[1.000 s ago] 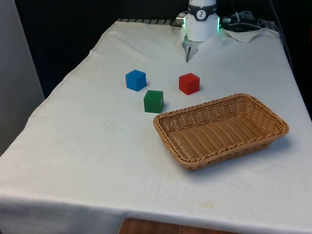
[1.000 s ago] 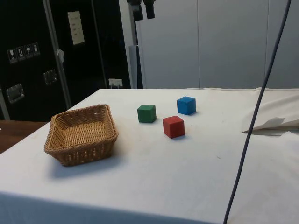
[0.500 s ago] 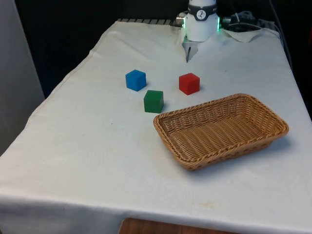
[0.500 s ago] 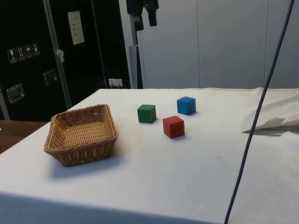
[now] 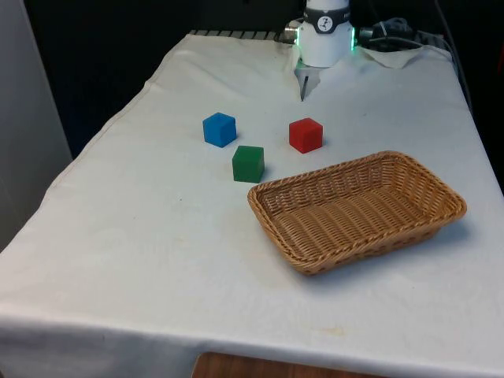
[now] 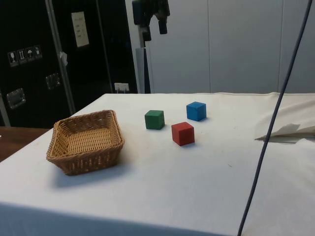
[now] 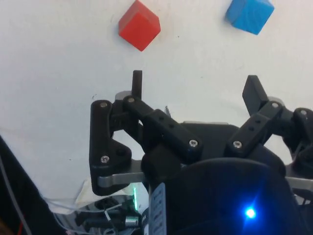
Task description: Pick up the blue cube and place it into the basket.
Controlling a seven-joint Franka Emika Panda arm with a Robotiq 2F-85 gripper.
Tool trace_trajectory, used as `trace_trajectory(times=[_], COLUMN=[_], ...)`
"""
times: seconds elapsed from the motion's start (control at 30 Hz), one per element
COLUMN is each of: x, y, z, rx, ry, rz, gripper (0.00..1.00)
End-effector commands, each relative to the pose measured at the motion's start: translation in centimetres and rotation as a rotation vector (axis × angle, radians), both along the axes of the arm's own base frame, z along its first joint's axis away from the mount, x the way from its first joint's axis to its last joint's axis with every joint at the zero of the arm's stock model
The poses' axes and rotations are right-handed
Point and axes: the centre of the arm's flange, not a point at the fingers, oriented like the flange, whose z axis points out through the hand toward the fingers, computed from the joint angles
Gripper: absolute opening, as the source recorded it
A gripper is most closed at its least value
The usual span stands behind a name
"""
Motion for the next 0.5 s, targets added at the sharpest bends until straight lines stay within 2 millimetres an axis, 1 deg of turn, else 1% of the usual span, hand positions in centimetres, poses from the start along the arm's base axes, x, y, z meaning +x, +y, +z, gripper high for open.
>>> trace_trajectory(times=[0.0,0.23,0.27,0.47], x=[0.1,0.2,0.1,0.0], y=[-0.1,-0.2,-0.1,-0.5], z=[-0.2,-1.1,-1.0,-2.1], rx=[-0.011,-0.029,-0.021,-0.029], ry=[-0.009,-0.011,0.000,-0.013], rz=[-0.013,-0.067,-0.060,-0.097], gripper=[1.00,1.00,1.00,1.00])
